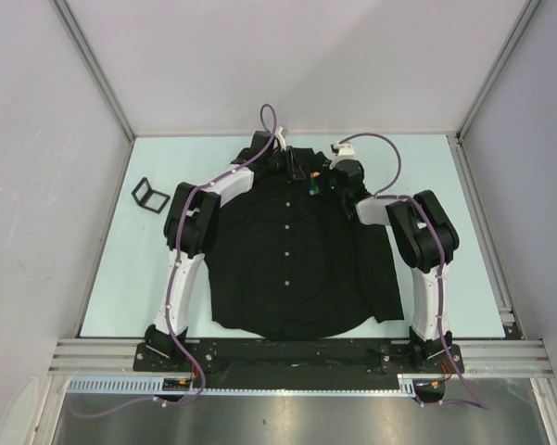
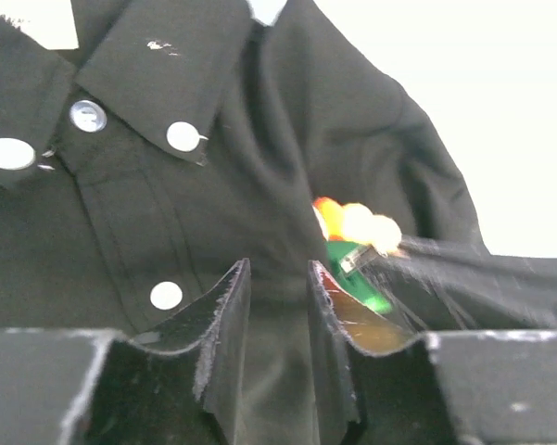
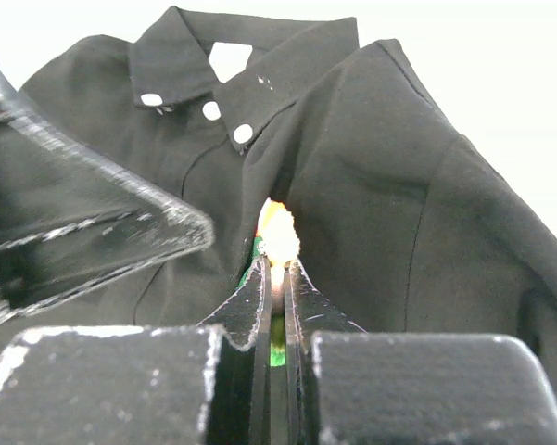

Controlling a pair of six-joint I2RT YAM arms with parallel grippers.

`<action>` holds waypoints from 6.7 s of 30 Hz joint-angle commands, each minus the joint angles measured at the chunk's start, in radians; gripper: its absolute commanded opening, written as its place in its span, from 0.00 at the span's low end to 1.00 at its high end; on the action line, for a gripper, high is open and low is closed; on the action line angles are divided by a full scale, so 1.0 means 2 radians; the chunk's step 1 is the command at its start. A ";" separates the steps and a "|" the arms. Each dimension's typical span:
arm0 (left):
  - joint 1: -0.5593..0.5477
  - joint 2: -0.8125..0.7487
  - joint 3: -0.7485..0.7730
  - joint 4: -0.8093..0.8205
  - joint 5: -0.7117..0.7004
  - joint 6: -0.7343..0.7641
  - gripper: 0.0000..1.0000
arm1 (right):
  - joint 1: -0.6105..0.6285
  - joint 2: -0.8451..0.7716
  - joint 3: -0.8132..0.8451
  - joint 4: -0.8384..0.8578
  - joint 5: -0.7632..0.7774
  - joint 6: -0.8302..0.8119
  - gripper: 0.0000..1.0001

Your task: Remove the brooch from the garment

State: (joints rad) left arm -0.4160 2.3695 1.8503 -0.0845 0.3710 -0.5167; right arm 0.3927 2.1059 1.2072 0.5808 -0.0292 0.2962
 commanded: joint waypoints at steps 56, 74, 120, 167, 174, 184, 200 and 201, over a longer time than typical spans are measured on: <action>0.061 0.053 0.070 -0.060 0.038 -0.022 0.35 | 0.058 0.003 0.080 -0.150 0.298 -0.371 0.00; 0.049 -0.146 -0.154 0.146 0.114 0.041 0.71 | 0.008 -0.138 0.052 -0.198 0.060 -0.217 0.00; 0.026 -0.060 -0.142 0.413 0.357 -0.157 0.65 | -0.115 -0.066 -0.052 0.176 -0.416 0.080 0.00; 0.012 -0.034 -0.114 0.411 0.327 -0.171 0.47 | -0.102 -0.063 -0.052 0.194 -0.423 0.080 0.00; 0.012 -0.033 -0.115 0.420 0.328 -0.183 0.43 | -0.102 -0.063 -0.052 0.193 -0.423 0.080 0.00; 0.012 -0.025 -0.112 0.436 0.327 -0.204 0.37 | -0.098 -0.067 -0.052 0.177 -0.420 0.061 0.00; 0.015 -0.029 -0.127 0.467 0.318 -0.224 0.36 | -0.099 -0.069 -0.052 0.170 -0.414 0.056 0.00; 0.015 -0.029 -0.127 0.467 0.319 -0.225 0.36 | -0.099 -0.068 -0.052 0.170 -0.414 0.057 0.00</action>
State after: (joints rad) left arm -0.3840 2.3238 1.5860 0.7624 1.0222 -0.9531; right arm 0.1898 1.9835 1.1015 0.9051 -0.8604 0.4324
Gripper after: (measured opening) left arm 0.358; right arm 0.034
